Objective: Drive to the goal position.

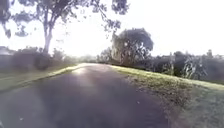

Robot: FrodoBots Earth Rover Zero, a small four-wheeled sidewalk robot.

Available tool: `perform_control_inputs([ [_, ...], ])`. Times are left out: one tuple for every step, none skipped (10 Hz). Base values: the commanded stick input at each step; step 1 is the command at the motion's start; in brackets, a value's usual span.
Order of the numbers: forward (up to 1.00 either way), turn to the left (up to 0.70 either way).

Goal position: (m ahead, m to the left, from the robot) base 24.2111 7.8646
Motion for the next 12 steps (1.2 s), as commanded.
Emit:
perform_control_inputs([
  [1.0,0.0],
  [1.0,0.0],
  [1.0,0.0],
  [1.0,0.0],
  [1.0,0.0],
  [1.0,0.0],
  [1.0,0.0],
  [1.0,0.0],
  [1.0,0.0],
  [1.0,0.0],
  [1.0,0.0],
  [1.0,0.0],
])
